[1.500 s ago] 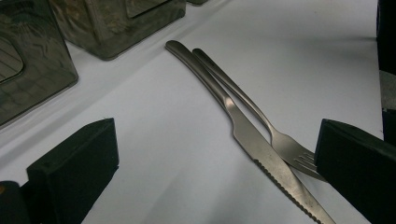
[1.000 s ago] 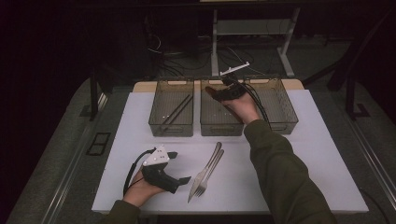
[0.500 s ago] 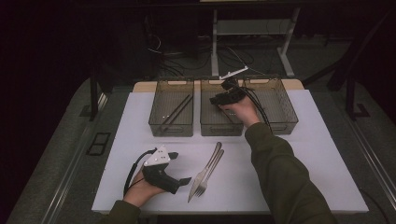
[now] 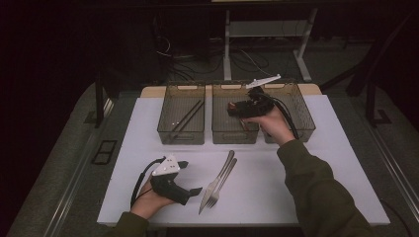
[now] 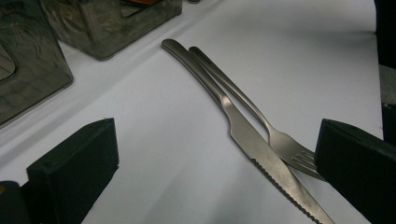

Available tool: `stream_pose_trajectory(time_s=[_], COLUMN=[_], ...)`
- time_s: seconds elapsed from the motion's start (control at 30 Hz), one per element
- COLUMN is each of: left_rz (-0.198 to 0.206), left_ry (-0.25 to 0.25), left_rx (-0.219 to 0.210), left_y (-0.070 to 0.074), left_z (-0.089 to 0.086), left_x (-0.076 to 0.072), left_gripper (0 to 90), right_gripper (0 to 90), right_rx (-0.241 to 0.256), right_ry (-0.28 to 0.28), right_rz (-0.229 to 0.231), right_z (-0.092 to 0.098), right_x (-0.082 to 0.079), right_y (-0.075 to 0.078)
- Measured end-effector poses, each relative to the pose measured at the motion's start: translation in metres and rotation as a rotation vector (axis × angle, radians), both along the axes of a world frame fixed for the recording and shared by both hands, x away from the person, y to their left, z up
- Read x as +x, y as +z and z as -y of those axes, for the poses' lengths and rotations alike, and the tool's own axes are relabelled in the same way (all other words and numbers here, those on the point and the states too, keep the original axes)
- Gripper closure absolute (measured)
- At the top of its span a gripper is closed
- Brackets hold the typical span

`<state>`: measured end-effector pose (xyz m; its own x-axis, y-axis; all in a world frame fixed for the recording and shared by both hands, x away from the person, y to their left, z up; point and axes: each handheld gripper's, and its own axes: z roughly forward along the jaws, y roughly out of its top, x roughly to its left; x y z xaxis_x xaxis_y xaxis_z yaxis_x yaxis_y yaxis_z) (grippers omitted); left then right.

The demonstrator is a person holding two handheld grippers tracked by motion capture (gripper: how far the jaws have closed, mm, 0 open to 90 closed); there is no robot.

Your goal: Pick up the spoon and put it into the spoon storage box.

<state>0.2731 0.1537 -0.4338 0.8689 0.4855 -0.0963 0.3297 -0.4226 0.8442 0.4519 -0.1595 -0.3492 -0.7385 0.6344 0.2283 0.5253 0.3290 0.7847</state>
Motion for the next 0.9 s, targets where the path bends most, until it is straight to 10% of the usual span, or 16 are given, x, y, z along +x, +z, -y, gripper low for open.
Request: stream_pose_trajectory(time_s=[0.9], left_rz=[-0.014], left_ry=[0.021], left_rx=[0.016], left_y=[-0.001], left_z=[-0.001], left_x=[0.0], left_gripper=[0.0], right_gripper=[36.2], right_rx=[0.025], right_ry=[0.055], right_rz=[0.08], right_z=[0.066], right_x=[-0.095], right_y=[-0.014])
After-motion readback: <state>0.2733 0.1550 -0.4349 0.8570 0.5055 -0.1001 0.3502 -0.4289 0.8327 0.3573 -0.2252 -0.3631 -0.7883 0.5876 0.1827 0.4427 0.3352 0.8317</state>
